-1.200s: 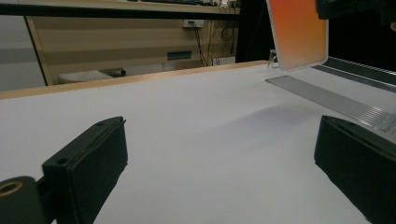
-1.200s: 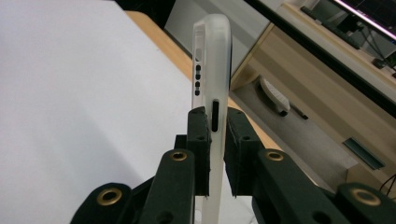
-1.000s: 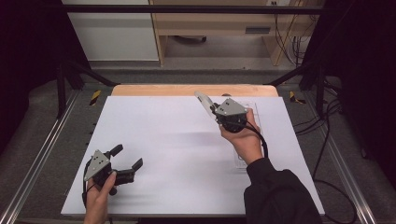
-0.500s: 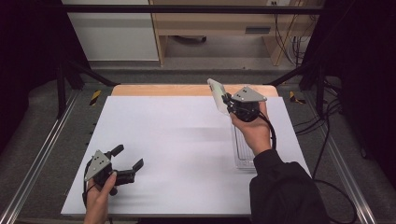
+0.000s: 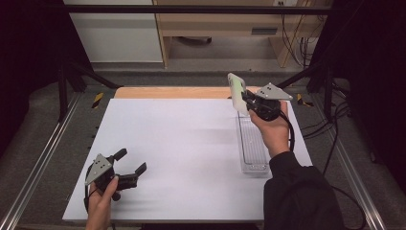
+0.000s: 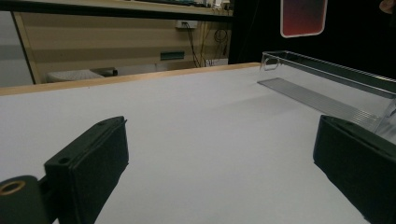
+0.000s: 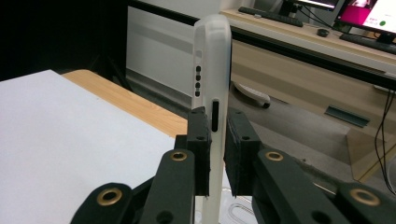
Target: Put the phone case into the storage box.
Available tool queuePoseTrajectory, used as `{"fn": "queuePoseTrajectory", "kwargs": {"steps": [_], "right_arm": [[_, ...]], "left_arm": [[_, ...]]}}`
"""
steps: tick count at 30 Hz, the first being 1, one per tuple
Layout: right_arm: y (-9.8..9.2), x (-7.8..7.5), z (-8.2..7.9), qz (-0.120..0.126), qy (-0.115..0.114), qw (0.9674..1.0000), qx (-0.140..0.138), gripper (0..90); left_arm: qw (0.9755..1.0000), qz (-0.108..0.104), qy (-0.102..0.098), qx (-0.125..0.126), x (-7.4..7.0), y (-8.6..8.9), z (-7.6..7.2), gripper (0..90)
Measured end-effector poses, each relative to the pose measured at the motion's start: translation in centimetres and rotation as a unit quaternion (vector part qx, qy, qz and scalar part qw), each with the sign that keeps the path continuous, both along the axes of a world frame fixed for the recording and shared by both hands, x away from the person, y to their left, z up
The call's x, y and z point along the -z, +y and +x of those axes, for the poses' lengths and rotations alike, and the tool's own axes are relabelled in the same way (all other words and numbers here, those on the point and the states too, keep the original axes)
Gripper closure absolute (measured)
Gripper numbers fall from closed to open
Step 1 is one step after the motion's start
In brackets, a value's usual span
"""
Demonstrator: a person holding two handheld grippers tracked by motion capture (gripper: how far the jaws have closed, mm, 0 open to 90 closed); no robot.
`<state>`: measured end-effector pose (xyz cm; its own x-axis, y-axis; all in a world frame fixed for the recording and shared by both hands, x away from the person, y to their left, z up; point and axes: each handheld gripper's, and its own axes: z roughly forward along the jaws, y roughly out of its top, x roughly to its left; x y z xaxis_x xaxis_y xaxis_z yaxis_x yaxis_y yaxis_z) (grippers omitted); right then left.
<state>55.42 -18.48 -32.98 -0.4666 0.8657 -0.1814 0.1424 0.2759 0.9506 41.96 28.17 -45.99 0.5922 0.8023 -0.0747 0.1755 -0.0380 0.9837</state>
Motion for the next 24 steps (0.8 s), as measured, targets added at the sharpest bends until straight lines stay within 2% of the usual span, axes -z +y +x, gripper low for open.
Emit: {"fn": "queuePoseTrajectory", "kwargs": {"steps": [4, 9, 19, 24], "right_arm": [[-0.8, 0.0, 0.0, 0.003, 0.001, 1.0, 0.009, 81.9], [-1.5, 0.1, -0.1, 0.006, 0.002, 0.9999, 0.016, 81.9], [-2.9, 0.4, -0.4, 0.015, 0.01, 0.9993, 0.031, 81.8], [-4.0, 0.7, -0.8, 0.03, 0.014, 0.9986, 0.042, 81.8]], "left_arm": [[1.0, -0.001, -0.001, -0.002, 0.0, 0.0, 0.0, 3.0], [0.9999, 0.009, -0.008, 0.001, 0.0, -0.1, -0.1, 3.2], [1.0, 0.005, -0.007, -0.001, 0.0, 0.1, 0.1, 3.2], [0.9999, 0.007, -0.007, 0.0, 0.0, 0.0, 0.0, 3.3]]}}
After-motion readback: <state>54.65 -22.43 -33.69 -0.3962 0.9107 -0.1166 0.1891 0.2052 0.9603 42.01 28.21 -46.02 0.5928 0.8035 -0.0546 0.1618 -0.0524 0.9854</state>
